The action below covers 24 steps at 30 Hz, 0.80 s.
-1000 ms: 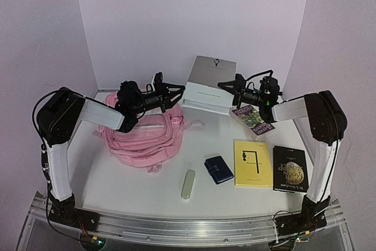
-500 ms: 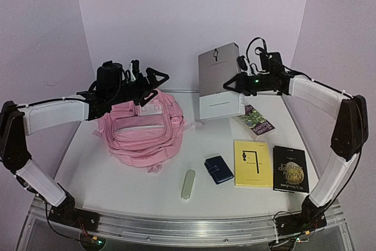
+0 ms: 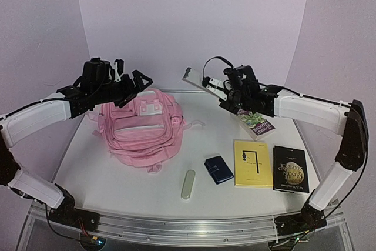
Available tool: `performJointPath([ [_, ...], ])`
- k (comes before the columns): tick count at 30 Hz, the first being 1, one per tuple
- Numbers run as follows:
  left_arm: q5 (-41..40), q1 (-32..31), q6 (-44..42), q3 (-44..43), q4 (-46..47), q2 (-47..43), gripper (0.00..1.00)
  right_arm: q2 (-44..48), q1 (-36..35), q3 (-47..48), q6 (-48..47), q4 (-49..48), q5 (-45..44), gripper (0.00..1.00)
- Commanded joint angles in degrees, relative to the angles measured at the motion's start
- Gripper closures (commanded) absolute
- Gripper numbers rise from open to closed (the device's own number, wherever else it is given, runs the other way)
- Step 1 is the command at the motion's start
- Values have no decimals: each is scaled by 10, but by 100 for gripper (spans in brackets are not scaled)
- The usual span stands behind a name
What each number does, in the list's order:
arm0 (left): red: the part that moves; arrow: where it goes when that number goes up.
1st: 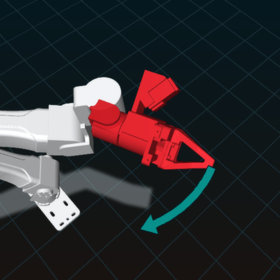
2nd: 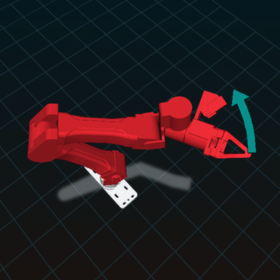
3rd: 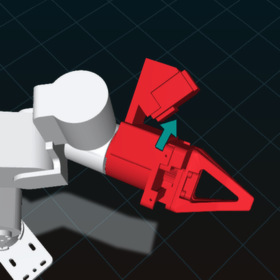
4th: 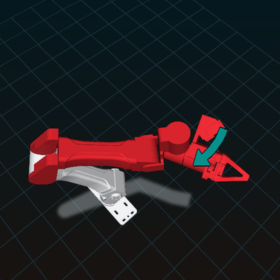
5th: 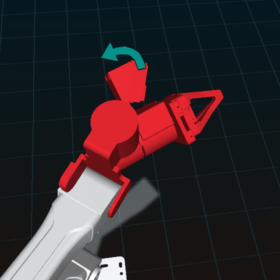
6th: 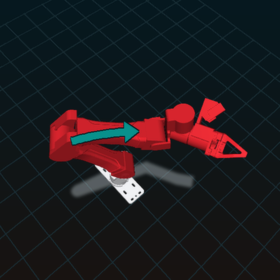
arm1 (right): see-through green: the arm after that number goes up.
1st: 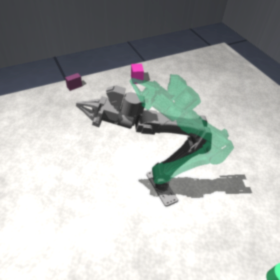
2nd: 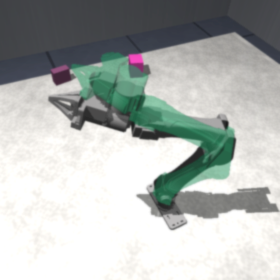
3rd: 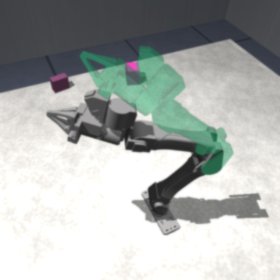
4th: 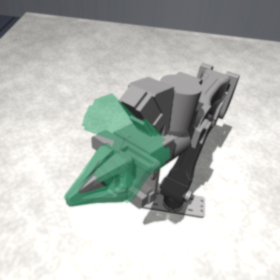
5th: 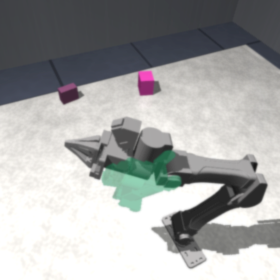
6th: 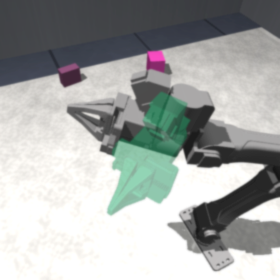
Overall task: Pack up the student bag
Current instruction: Pick up the book from the center of the board.
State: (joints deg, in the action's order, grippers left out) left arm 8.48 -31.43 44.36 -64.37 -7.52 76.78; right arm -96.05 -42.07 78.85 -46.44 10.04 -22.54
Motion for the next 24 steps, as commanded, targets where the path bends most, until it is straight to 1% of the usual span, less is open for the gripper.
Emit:
performJointPath([
  [1,2,14,-7,4,1,-30,0,11,-18,-82,-288,-384,-148,80],
  [3,7,15,-9,1,-1,-31,0,-5,-28,-122,-381,-544,-138,79],
  [4,8,15,-12,-2,-5,-29,0,-19,-31,-137,-440,-610,-120,79],
  [6,10,15,-14,-6,-10,-26,0,-47,-32,-161,-520,-738,-87,80],
  [8,15,15,-14,-6,-7,-26,0,-71,-34,-171,-563,-833,-58,81],
  [10,24,15,-15,-3,1,-27,0,-82,-36,-185,-583,-883,-35,81],
  [13,30,15,-20,-4,3,-29,0,-88,-45,-195,-591,-908,-20,81],
  [17,41,16,-30,8,14,-40,0,-93,-53,-193,-585,-908,-23,80],
  [20,64,16,-49,18,22,-49,0,-65,-60,-202,-526,-830,-50,79],
  [22,80,16,-72,19,17,-57,0,-30,-62,-212,-462,-722,-64,78],
  [24,89,16,-101,22,9,-66,0,-11,-64,-230,-440,-695,-62,78],
])
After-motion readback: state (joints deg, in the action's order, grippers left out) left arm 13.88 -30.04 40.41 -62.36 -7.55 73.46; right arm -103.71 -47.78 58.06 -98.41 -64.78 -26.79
